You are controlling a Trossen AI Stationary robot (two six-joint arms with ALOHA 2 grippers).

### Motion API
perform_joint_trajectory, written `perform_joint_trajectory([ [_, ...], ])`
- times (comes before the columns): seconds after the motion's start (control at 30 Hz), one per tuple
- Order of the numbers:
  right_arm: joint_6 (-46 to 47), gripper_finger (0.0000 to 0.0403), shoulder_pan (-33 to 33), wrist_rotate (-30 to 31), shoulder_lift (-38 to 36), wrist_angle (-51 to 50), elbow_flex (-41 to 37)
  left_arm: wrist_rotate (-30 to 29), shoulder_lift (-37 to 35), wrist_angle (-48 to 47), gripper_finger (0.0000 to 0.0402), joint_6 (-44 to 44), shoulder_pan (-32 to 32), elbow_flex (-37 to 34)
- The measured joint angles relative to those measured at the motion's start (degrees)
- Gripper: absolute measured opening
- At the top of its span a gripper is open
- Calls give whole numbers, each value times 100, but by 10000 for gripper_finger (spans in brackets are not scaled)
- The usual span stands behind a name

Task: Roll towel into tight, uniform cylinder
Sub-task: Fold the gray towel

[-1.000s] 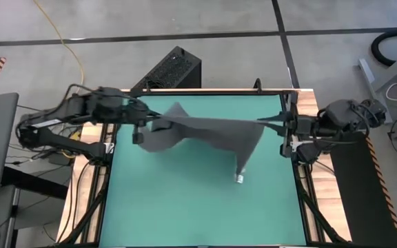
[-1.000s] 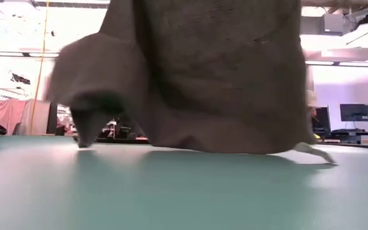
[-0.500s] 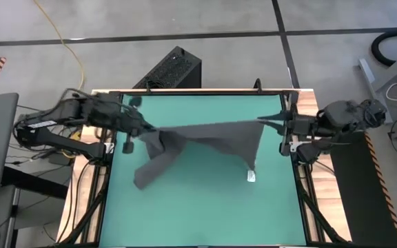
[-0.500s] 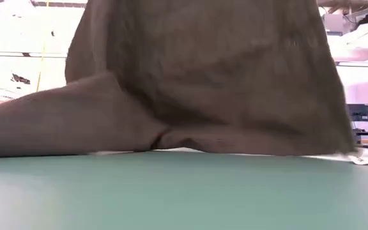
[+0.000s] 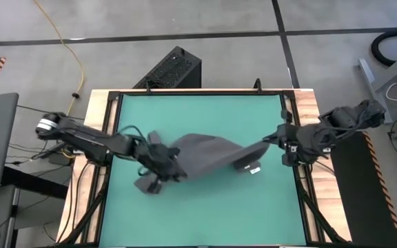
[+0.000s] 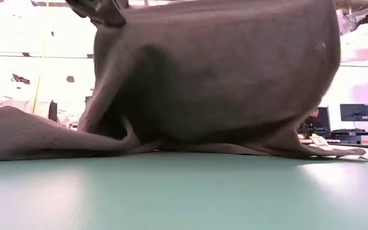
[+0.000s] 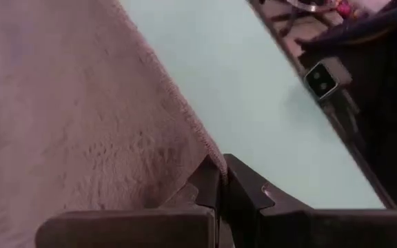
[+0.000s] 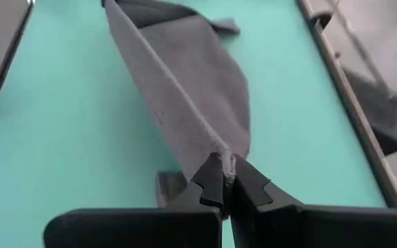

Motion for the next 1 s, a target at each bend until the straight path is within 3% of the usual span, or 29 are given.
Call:
perform_joint_trajectory([
  [0.13, 401, 23, -4, 0, 13, -342, -108, 32, 509, -33, 15, 118, -175, 224],
  [0.27, 952, 23, -7, 37, 16, -788, -269, 8, 606, -492, 56, 410, -243, 380],
  [0.43, 1685, 23, -11, 39, 22, -1343, -568, -833, 332, -1332, 113, 759, -190, 614],
  [0.6, 2032, 23, -3, 26, -11, -1381, -976, -1536, -86, -2001, 144, 1034, 74, 620],
  [0.8, 2482, 24, -4, -115, -15, -1306, -1524, -1694, -227, -2094, 149, 652, 762, 37],
  [1.0, 2616, 24, -4, -363, -17, -1050, -2050, -1625, -216, -1914, 149, 894, 1341, -797],
])
